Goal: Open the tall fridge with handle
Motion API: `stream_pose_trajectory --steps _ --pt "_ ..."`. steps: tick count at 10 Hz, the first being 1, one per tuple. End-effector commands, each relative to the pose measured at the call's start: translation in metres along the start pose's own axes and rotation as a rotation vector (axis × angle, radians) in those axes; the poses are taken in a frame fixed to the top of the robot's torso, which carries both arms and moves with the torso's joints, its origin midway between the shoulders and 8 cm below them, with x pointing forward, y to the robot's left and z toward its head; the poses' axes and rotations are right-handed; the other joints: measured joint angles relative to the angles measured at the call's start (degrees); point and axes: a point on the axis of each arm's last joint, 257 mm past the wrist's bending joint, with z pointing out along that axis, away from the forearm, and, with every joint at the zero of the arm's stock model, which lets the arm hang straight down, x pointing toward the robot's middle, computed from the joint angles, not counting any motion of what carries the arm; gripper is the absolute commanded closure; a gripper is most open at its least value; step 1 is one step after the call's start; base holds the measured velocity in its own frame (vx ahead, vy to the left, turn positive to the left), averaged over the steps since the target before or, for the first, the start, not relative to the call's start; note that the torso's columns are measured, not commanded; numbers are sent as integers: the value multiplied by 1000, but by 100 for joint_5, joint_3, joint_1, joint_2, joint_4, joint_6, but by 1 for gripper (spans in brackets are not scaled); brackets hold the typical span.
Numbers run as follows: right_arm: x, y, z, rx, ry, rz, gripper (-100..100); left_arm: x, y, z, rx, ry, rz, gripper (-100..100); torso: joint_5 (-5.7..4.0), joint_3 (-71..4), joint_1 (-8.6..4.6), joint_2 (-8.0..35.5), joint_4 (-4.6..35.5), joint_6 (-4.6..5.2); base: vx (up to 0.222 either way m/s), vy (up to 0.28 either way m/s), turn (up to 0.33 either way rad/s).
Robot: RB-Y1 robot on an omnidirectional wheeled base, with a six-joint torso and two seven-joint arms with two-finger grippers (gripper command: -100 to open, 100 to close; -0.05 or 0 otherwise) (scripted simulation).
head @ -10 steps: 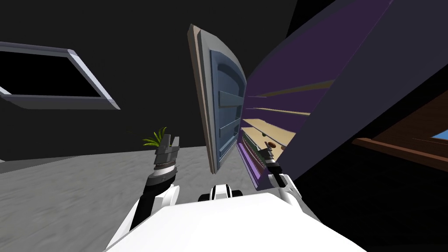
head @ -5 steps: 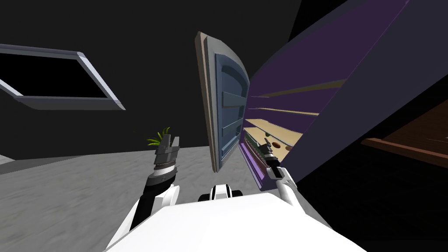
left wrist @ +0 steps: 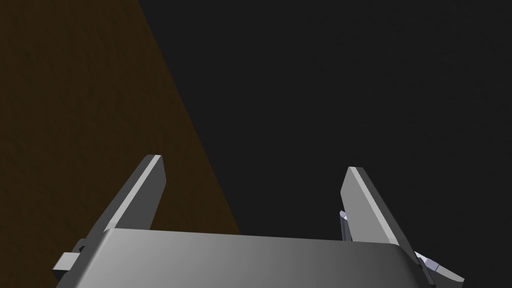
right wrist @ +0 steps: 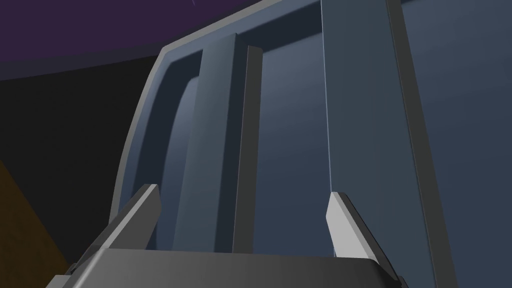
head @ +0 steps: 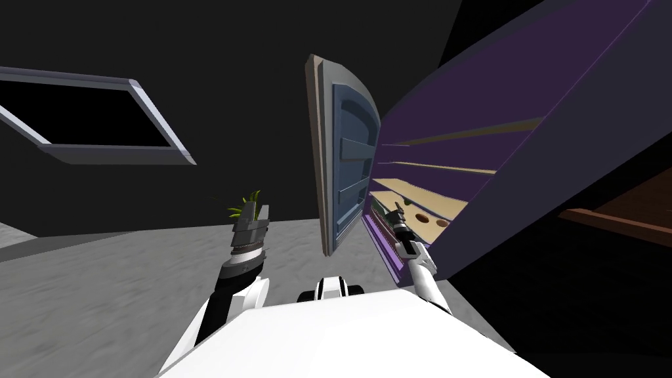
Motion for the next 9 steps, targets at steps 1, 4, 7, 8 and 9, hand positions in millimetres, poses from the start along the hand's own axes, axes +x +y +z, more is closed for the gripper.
stream_pose_trajectory --steps 1,4,7,8,9 --pt "4 -1 14 -2 36 6 -100 0 0 0 0 0 0 0 -3 -4 -5 -6 -1 -2 7 98 9" --pt "3 -5 37 2 76 21 -100 0 0 0 0 0 0 0 -2 -2 -4 -3 -1 -1 9 118 14" --pt "6 -6 47 -3 110 30 -100 0 0 0 0 0 0 0 -2 -1 -1 -2 0 -2 3 107 13" --pt "3 -8 59 -1 124 40 -100 0 0 0 0 0 0 0 -3 0 -6 -1 0 -1 7 112 17" --pt "6 -7 58 -5 135 41 -100 0 0 0 0 0 0 0 -1 -2 2 -4 0 -3 8 105 8"
